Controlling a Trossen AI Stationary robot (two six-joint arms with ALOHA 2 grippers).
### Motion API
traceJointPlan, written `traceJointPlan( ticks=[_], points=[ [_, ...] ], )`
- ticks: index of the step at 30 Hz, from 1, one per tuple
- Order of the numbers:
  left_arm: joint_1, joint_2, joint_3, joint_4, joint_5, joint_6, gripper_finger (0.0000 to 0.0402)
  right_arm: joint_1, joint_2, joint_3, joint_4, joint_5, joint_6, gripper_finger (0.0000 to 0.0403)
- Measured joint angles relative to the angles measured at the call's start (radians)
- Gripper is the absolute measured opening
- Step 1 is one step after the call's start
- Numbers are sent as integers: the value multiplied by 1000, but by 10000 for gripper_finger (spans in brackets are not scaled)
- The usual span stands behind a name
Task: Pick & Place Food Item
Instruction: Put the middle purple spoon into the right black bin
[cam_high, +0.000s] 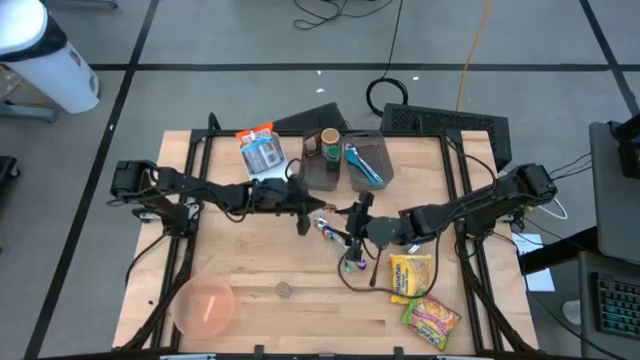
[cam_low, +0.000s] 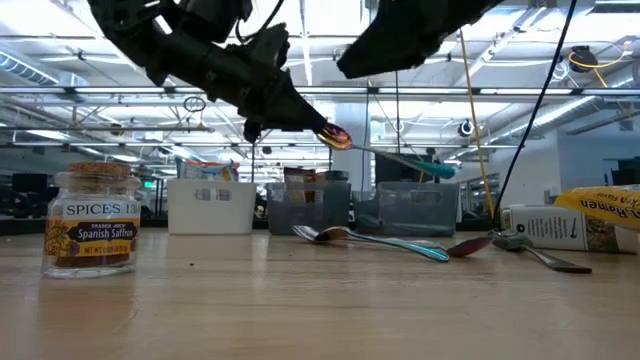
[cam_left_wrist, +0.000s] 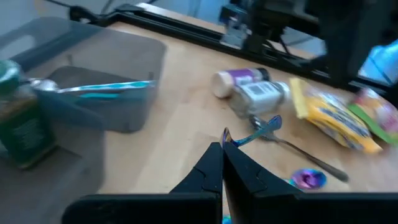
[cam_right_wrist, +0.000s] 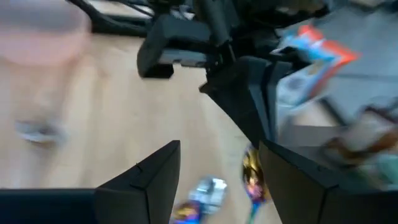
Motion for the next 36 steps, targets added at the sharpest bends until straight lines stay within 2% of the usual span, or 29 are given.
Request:
traceJointPlan(
  ticks=[4,7,12,24,36],
  points=[
    [41,0,0,9,0,-9,0,43,8,0,-29,182,-59,208],
    [55,0,0,18,0,-10,0,52,16,-2,-87,250,-14,208],
    [64,0,1,40,1,-11,0,36,48,0,-136,273,76,208],
    [64,-1,1,49,3,-14,0,-9,163,-1,-142,331,91,208],
    [64,-2,1,54,12,-13,0,-51,185,-1,-147,332,104,203]
  ],
)
